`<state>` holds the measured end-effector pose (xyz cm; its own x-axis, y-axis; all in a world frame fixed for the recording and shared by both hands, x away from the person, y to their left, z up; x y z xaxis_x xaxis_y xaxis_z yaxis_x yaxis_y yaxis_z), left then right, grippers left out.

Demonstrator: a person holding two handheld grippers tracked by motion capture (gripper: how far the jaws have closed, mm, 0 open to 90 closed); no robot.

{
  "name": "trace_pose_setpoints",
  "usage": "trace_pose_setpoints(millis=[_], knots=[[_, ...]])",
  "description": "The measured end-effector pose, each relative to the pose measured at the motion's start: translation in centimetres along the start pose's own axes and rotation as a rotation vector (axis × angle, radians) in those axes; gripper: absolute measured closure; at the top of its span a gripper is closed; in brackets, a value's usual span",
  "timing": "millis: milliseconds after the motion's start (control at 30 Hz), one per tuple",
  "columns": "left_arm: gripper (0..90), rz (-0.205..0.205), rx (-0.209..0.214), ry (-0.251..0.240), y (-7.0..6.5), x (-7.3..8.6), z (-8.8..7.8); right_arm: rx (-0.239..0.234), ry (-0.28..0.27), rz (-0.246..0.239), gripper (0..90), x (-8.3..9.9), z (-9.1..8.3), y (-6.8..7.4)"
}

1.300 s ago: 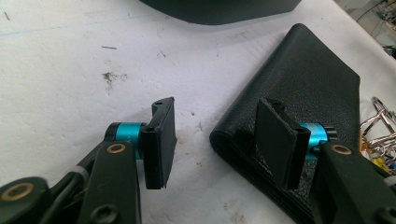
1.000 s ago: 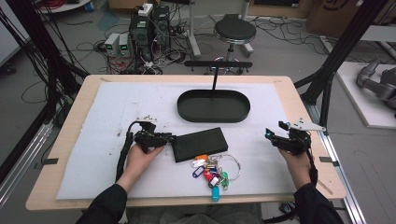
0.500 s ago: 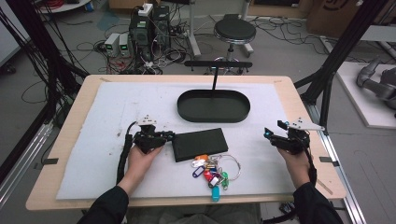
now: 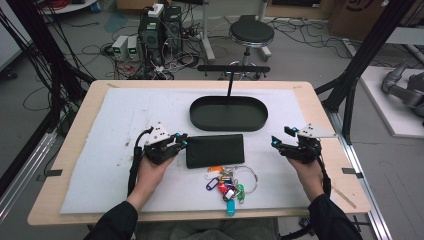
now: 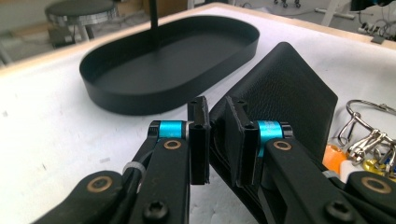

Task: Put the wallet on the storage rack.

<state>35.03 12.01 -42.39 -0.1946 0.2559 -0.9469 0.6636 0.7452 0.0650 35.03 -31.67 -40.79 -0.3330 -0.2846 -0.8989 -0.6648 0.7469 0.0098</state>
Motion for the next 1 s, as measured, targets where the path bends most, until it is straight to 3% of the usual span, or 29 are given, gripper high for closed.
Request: trace_pose_setpoints(millis=[300, 367, 400, 467, 567, 767, 900, 1000], knots=[[79.8, 0.131, 0.010, -0.086, -1.0, -0.3, -1.1, -0.176, 0.001, -0.036, 34.3, -0.6, 2.0, 1.4], [79.8, 0.152, 0.016, -0.102, -1.1, -0.4, -1.3, -0.224, 0.009, -0.044, 34.1, -0.7, 2.6, 1.7], [79.8, 0.164, 0.019, -0.111, -1.2, -0.4, -1.4, -0.274, 0.024, -0.047, 34.0, -0.7, 3.2, 2.0], [79.8, 0.185, 0.027, -0.129, -1.4, -0.4, -1.7, -0.290, 0.032, -0.057, 33.9, -0.8, 3.5, 2.1], [79.8, 0.204, 0.040, -0.145, -1.6, -0.4, -2.0, -0.336, 0.052, -0.080, 33.8, -0.7, 4.4, 2.4], [79.7, 0.229, 0.067, -0.167, -1.7, -0.2, -2.5, -0.429, 0.072, -0.077, 35.5, -0.9, 5.8, 2.8], [79.5, 0.237, 0.082, -0.177, -1.8, -0.1, -2.8, -0.467, 0.091, -0.100, 38.8, -1.0, 6.5, 3.4], [79.3, 0.236, 0.093, -0.173, -1.8, 0.2, -3.0, -0.505, 0.102, -0.128, 49.9, -1.1, 7.0, 3.9]])
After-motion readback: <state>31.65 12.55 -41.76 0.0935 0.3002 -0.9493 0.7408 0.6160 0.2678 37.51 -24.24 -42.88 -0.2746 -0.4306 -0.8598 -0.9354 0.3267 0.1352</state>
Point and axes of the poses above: each handheld gripper's, and its own axes: z roughly forward along the jaws, x roughly out of its underside, y roughly to its left, the point moved 1 cm from there along z, roughly forward along the jaws, and after that the axes turned 8 degrees about -x, right-handed, at the moved point
